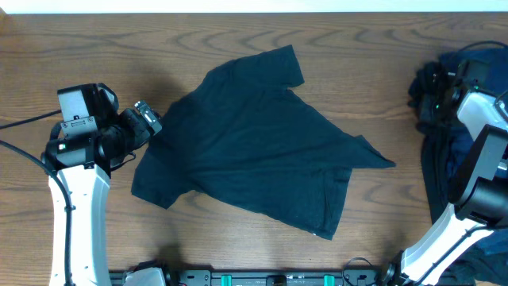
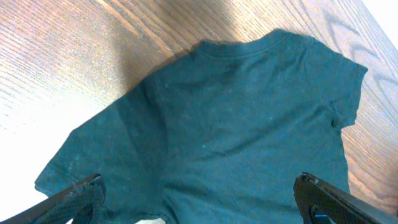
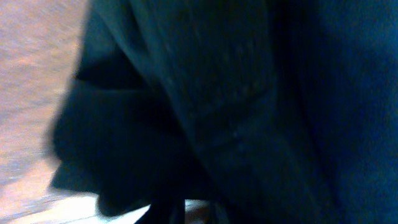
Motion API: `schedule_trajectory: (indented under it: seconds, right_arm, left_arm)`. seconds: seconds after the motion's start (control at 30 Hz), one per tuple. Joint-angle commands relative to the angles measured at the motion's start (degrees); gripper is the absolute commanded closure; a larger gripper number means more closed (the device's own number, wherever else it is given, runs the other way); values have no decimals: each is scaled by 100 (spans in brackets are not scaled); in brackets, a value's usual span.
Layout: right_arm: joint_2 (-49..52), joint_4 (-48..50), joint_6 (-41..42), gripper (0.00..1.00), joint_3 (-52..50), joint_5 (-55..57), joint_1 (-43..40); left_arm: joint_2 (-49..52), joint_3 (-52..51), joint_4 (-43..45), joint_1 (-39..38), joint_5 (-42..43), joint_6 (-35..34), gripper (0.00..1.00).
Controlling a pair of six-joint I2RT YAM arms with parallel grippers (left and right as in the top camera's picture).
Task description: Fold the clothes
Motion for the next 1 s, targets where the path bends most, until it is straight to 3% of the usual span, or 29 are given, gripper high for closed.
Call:
schedule_trajectory:
  seconds: [0.0,0.23,0.3,0.5,0.6,0.73,0.97]
  right_arm:
    - [-175,-251,68,81,649,-188,-57]
    - [-800,-1655,68,64,1453,-990,98]
    - [-1001,-2052,94,63,1478,-1473,122]
    - [-1209,-3471,529,96,1456,-2284,323]
    - [-1198,-3847,575,99,1224,-2273,660]
    - [-1198,-3611,575,99,605,-1985,1318]
    - [-1198,-1967,584,99,-704,-1434,2380]
  left_arm:
    - [0,20,0,13,7,11,2]
    - [0,20,0,13,7,11,2]
    - [0,20,0,13,7,11,2]
    - [0,20,0,13,7,11,2]
    - [0,20,0,13,7,11,2]
    - [0,20,0,13,7,11,2]
    - [0,20,0,13,7,11,2]
